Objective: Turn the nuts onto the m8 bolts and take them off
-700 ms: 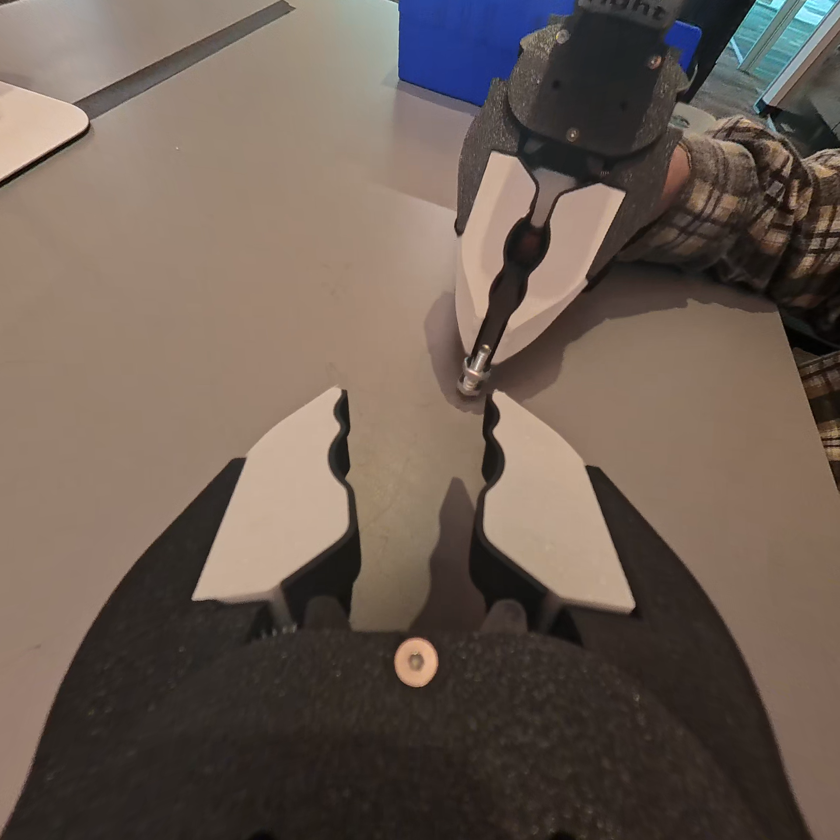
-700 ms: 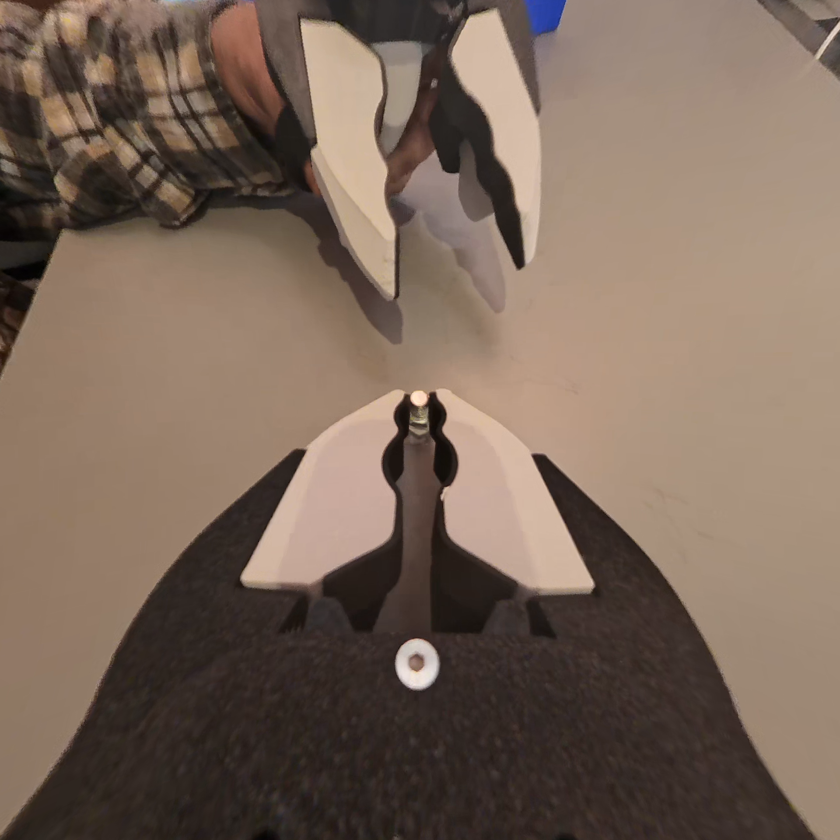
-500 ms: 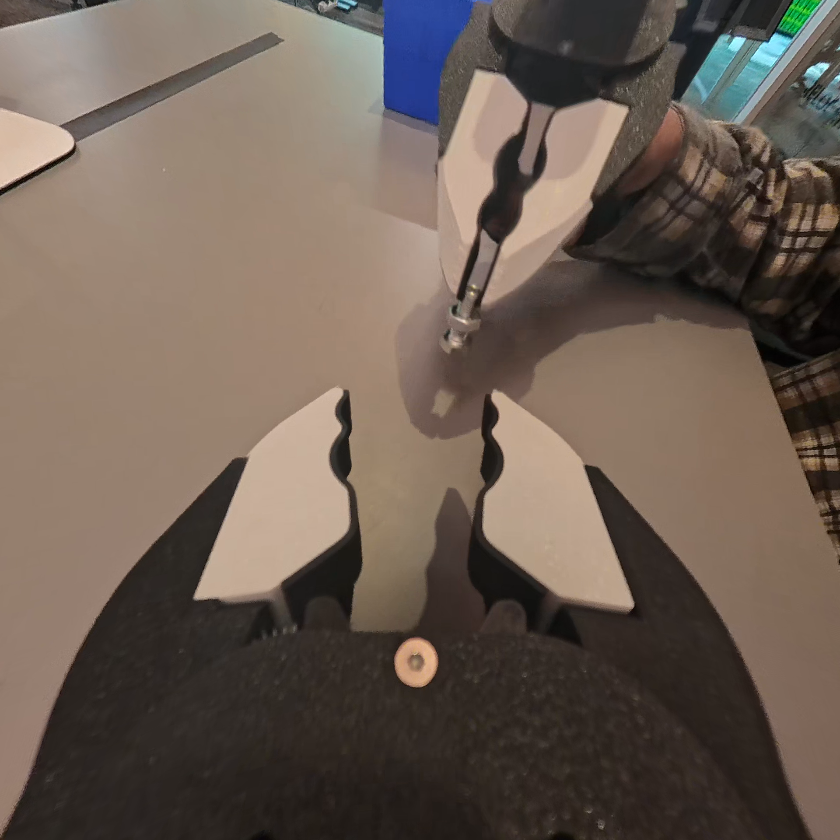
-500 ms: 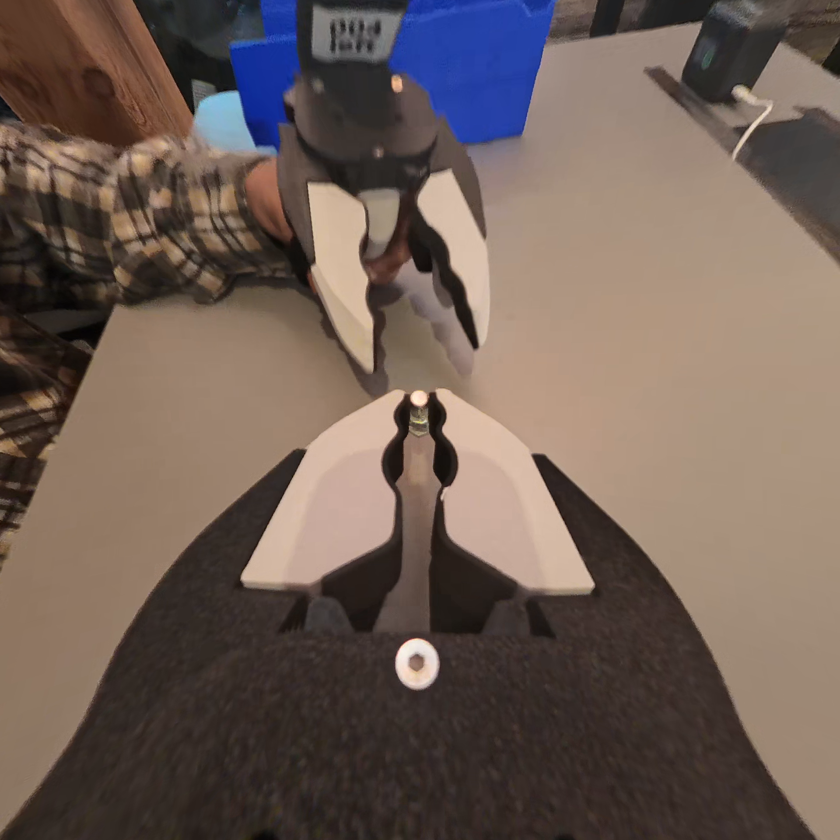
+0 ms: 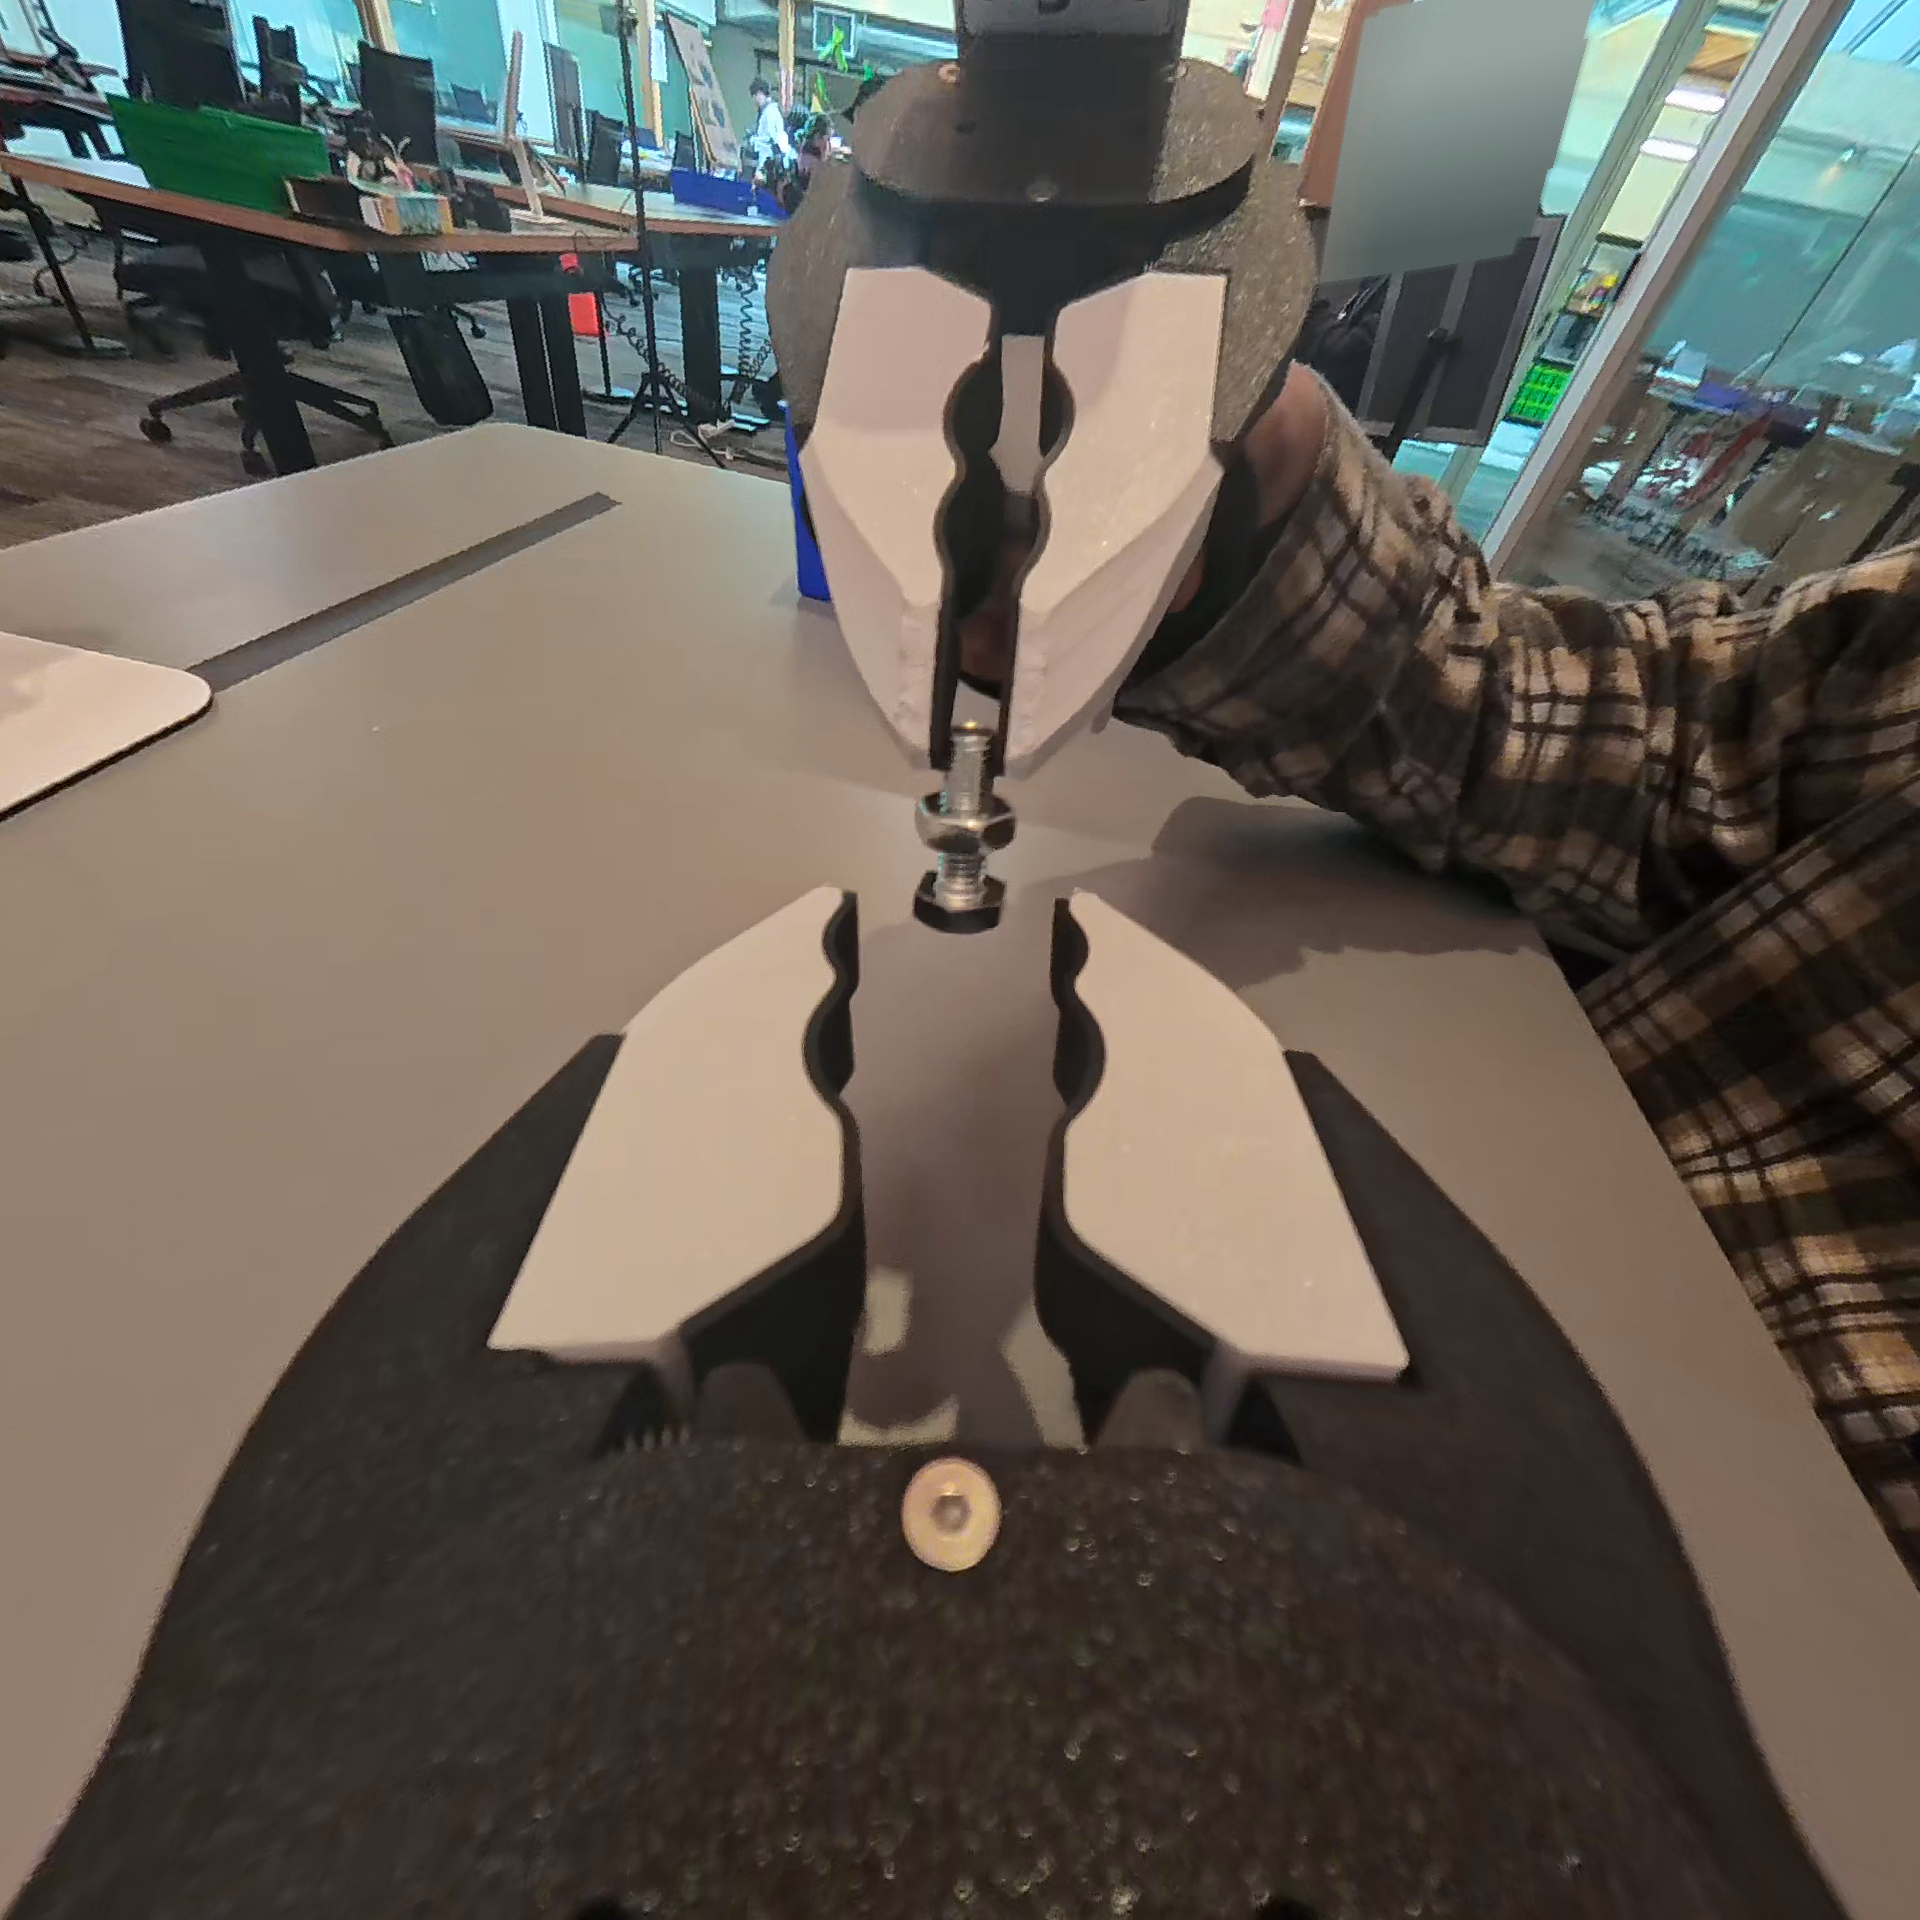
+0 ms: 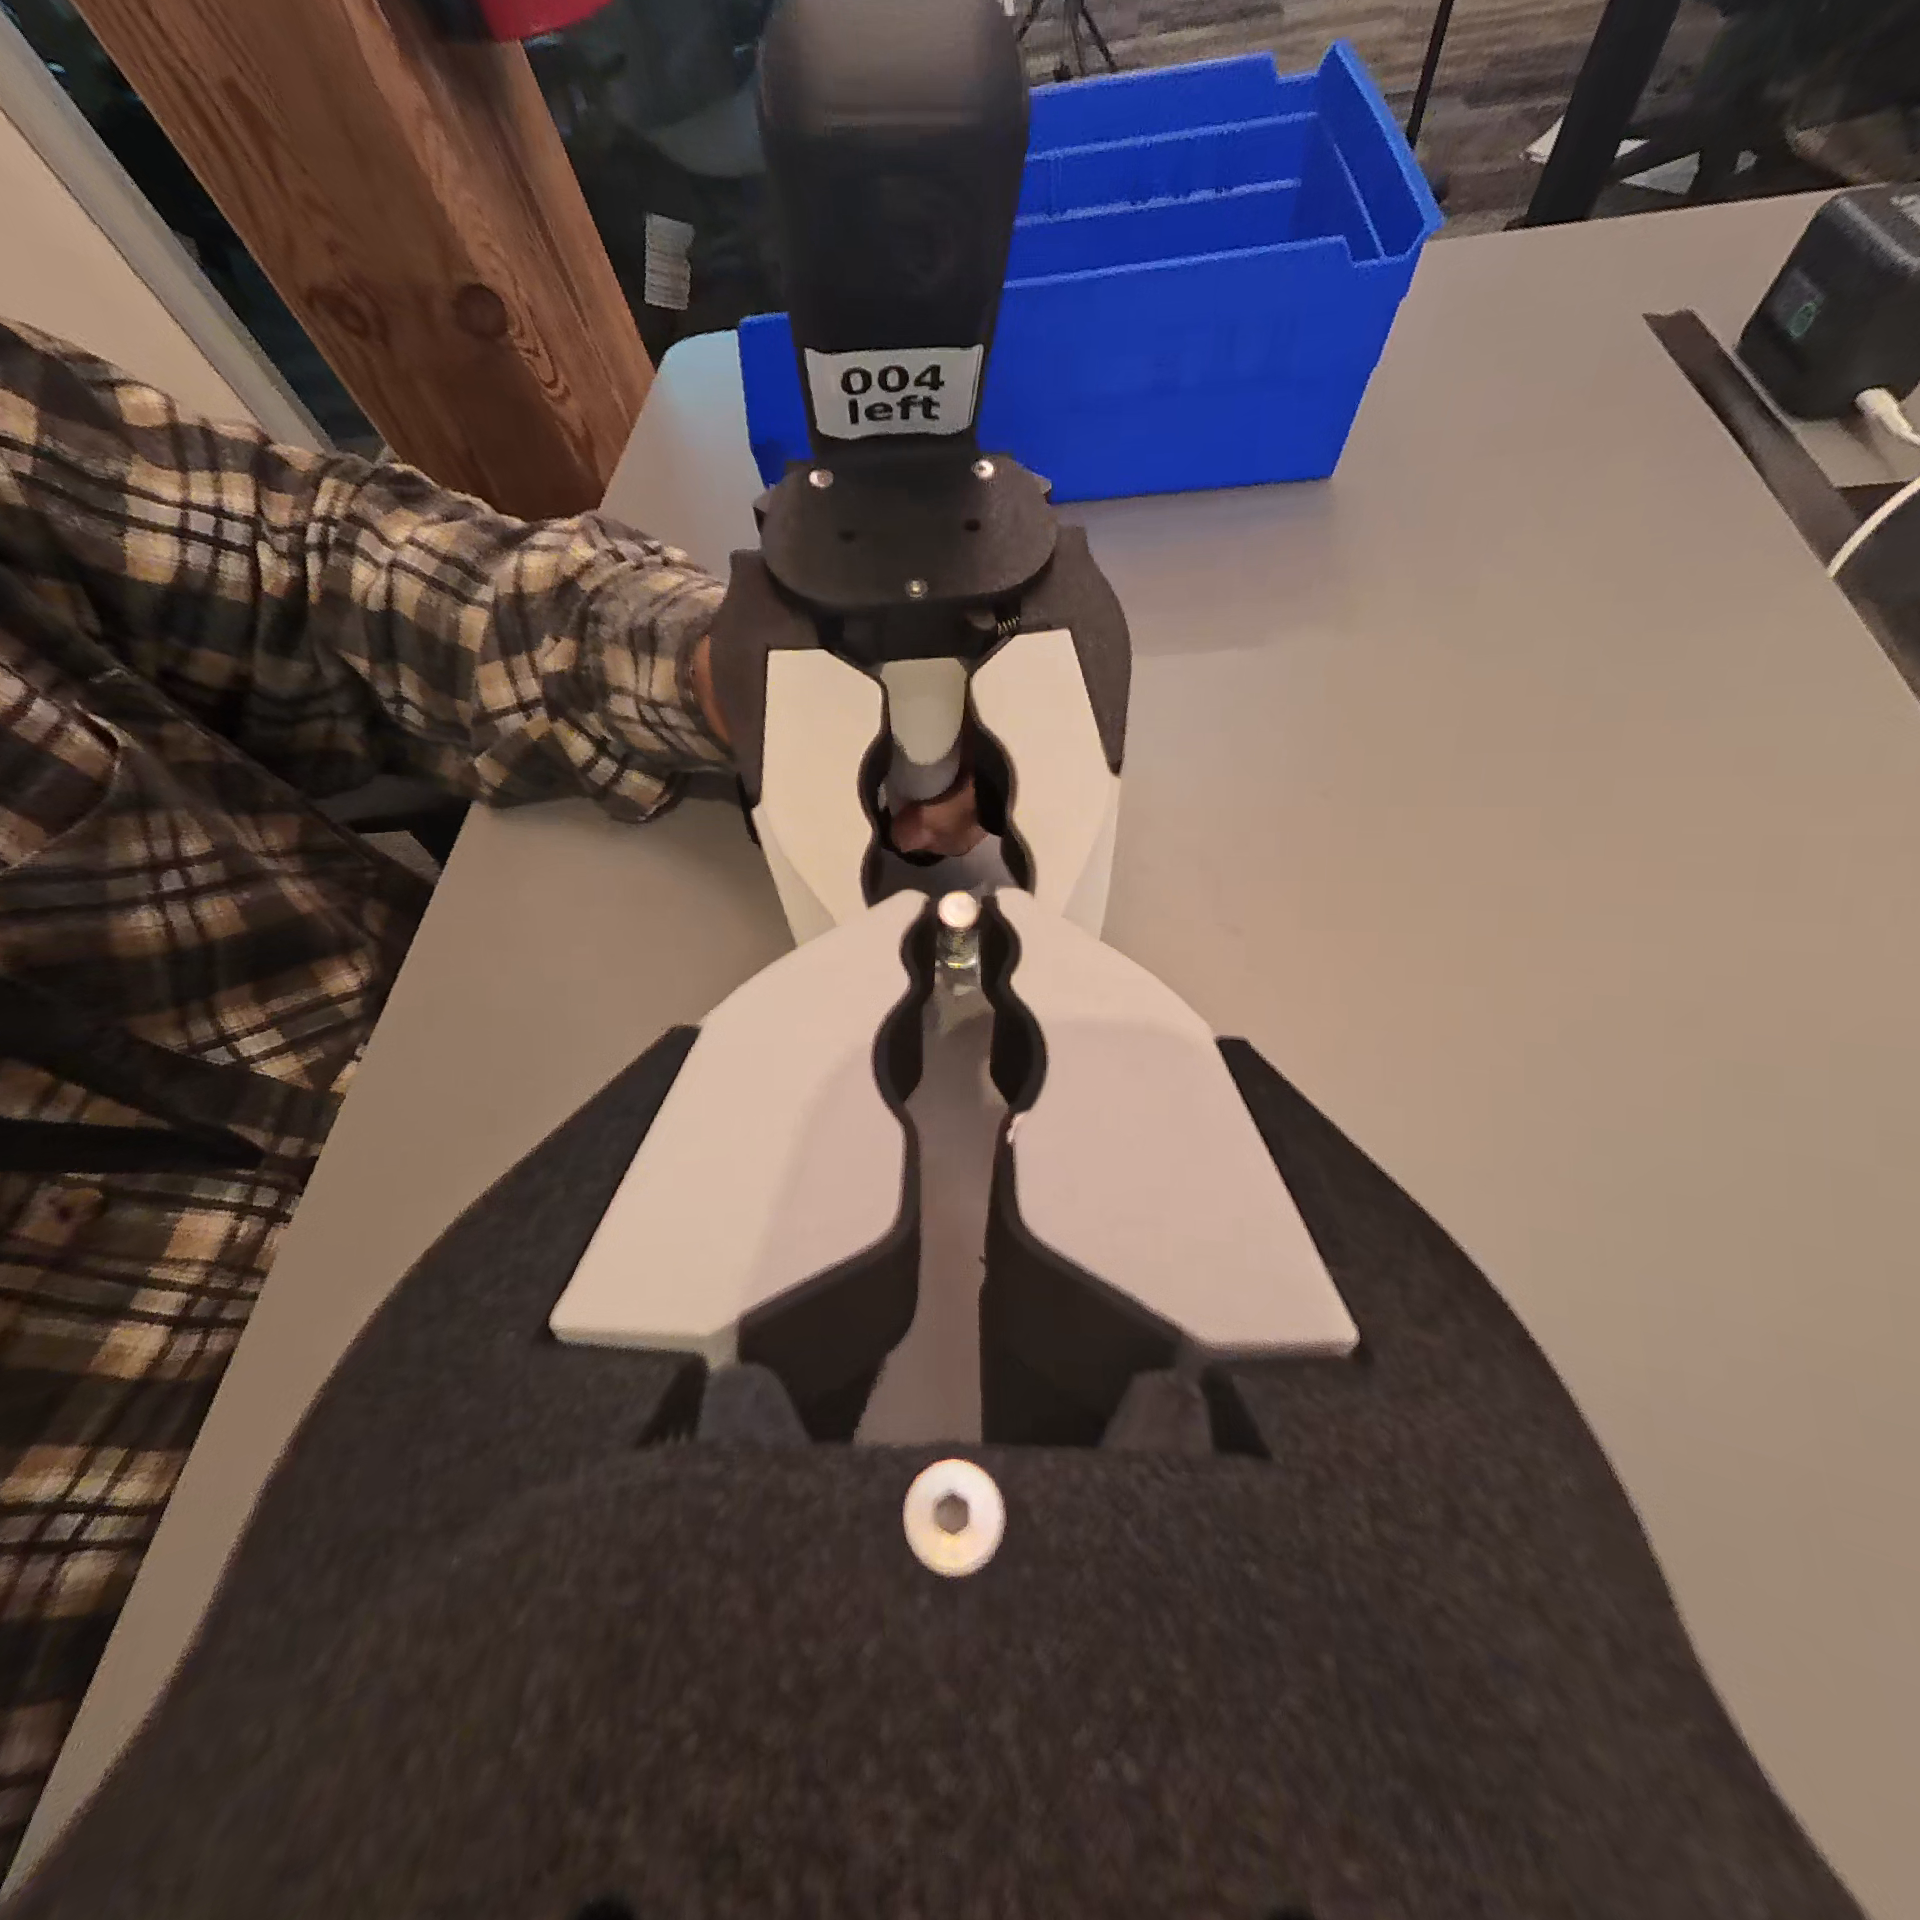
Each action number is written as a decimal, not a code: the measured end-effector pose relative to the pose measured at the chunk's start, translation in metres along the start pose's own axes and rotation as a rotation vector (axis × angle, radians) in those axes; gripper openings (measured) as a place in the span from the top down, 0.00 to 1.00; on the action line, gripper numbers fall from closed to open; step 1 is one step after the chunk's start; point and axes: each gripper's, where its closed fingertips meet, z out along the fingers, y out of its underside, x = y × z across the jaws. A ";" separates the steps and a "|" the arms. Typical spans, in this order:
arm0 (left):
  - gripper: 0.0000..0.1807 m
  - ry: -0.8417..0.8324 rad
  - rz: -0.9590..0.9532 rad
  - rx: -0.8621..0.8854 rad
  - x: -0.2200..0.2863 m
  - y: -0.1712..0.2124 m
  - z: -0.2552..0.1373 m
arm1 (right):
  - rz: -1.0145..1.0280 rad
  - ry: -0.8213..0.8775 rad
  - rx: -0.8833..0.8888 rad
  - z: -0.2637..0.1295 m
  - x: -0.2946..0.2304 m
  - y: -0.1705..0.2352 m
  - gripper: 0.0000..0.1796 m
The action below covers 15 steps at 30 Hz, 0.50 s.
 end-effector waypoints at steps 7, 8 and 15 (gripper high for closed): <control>0.85 0.014 0.006 -0.019 0.005 0.004 0.004 | 0.010 -0.019 -0.006 0.003 0.000 0.002 0.96; 0.85 0.015 0.007 -0.016 0.005 0.003 0.004 | 0.009 -0.021 -0.004 0.002 -0.001 0.002 0.96; 0.86 0.016 -0.012 -0.007 0.006 0.002 0.004 | 0.003 -0.038 0.005 0.005 -0.005 -0.001 0.96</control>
